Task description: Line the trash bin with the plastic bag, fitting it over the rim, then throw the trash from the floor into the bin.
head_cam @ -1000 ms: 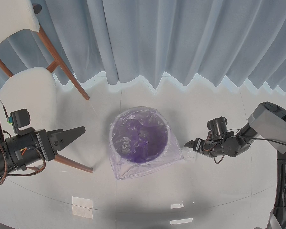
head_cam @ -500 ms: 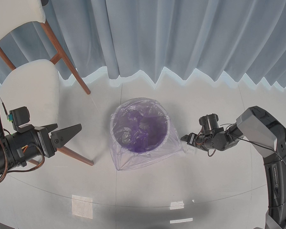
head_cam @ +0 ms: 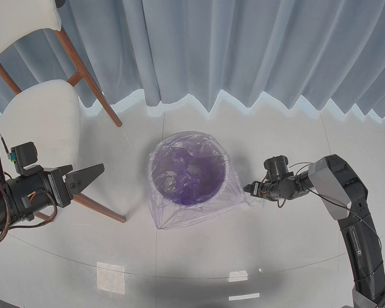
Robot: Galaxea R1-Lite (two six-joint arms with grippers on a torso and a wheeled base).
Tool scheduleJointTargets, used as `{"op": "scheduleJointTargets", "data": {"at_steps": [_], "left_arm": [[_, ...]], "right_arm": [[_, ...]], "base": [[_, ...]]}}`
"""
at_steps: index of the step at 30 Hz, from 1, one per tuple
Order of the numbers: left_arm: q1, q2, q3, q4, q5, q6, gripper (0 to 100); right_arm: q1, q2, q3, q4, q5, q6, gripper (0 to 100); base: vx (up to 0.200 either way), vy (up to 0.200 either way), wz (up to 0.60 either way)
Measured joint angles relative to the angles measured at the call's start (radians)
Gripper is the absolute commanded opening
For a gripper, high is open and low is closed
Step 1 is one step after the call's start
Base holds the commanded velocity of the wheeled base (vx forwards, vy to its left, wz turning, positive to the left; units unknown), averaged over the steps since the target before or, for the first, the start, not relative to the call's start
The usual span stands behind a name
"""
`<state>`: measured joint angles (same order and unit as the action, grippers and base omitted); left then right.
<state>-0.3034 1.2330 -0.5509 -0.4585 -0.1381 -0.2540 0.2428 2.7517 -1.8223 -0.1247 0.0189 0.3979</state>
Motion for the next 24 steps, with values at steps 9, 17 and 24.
{"op": "scheduleJointTargets", "data": {"at_steps": [9, 17, 24], "left_arm": [[0.035, 0.0, -0.002, -0.001, 0.001, 0.001, 100], [0.042, -0.01, -0.002, -0.001, 0.036, 0.001, 100], [0.054, -0.038, 0.0, -0.001, 0.064, 0.001, 100]], "right_arm": [[0.0, 0.076, -0.108, 0.043, 0.0, 0.0, 0], [-0.025, -0.029, -0.016, 0.043, 0.011, 0.003, 0], [-0.083, -0.27, 0.254, 0.016, 0.048, -0.007, 0]], "base": [[0.0, 0.0, 0.0], [0.0, 0.0, 0.0], [0.0, 0.0, 0.0]]}}
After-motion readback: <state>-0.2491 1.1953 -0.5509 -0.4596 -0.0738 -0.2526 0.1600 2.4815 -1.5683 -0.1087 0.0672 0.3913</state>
